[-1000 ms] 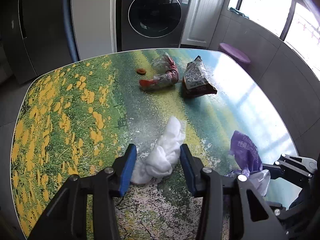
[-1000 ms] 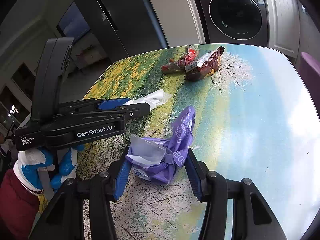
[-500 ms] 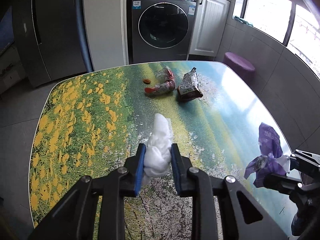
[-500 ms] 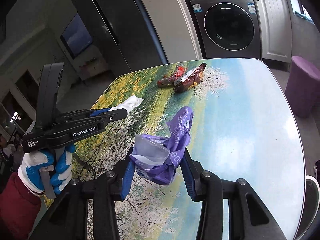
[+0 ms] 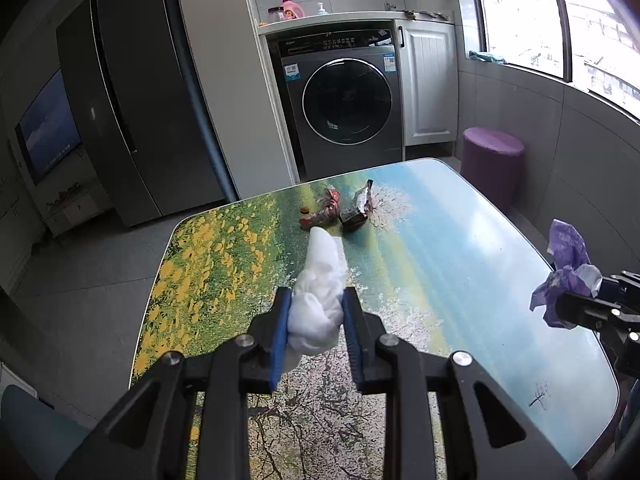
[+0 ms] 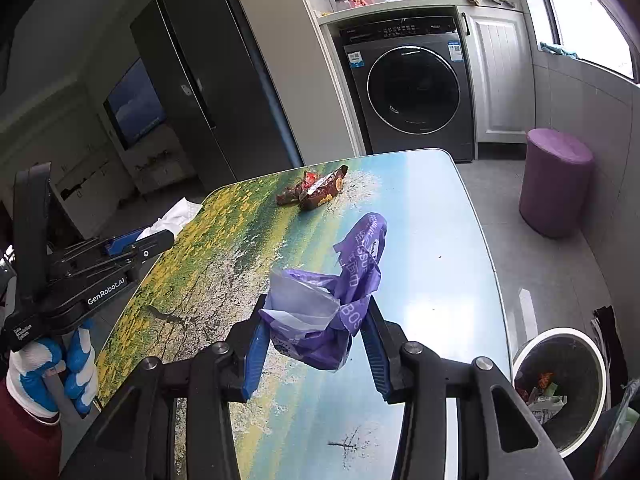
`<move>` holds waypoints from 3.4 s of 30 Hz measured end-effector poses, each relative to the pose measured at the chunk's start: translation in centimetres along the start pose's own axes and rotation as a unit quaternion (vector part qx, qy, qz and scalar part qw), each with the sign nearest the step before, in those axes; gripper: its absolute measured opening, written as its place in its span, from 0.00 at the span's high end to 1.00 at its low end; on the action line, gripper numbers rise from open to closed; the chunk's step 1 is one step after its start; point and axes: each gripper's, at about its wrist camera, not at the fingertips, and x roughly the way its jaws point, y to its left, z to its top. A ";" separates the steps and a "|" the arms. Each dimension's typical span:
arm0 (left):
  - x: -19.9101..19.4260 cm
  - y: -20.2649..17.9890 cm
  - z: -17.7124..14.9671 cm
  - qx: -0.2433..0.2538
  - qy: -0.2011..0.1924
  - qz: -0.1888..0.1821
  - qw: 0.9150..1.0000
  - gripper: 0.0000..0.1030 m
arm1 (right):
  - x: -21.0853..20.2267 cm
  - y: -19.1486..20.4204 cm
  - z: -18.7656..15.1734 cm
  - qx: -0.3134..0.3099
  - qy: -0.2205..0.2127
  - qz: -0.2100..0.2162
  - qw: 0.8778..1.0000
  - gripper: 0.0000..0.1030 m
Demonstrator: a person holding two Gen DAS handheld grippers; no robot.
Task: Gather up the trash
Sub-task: 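Carry both items over the trash bin and open both grippers, then return both grippers to the table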
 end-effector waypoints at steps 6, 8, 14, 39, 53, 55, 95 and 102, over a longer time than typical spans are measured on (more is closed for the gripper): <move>-2.5 -2.6 0.0 0.029 -0.023 0.008 0.999 0.76 | -2.7 -1.7 -0.9 0.009 -0.018 -0.015 1.000 0.60; -2.8 -3.5 0.1 0.039 -0.026 0.010 0.999 0.76 | -3.3 -2.5 -1.1 0.014 -0.023 -0.020 0.999 0.60; -3.1 -6.1 0.5 0.064 -0.027 0.006 0.998 0.76 | -4.7 -5.0 -1.6 0.037 -0.032 -0.027 0.998 0.60; 0.0 -20.1 3.2 0.181 -0.016 -0.058 0.982 0.76 | -8.5 -18.5 -4.3 0.160 -0.059 -0.093 0.981 0.60; 4.9 -33.8 4.9 0.213 0.056 -0.219 0.950 0.75 | -6.7 -28.2 -7.7 0.232 -0.003 -0.171 0.958 0.58; 5.7 -35.5 4.9 0.207 0.074 -0.251 0.943 0.75 | -6.2 -29.2 -8.3 0.240 0.010 -0.177 0.954 0.56; -2.4 -15.7 4.1 0.040 -0.043 -0.143 0.988 0.44 | -9.3 -17.7 -2.1 0.150 -0.027 -0.145 0.978 0.39; -4.2 -9.6 1.4 0.025 -0.039 -0.054 0.997 0.34 | -7.5 -10.7 0.2 0.087 -0.030 -0.102 0.991 0.39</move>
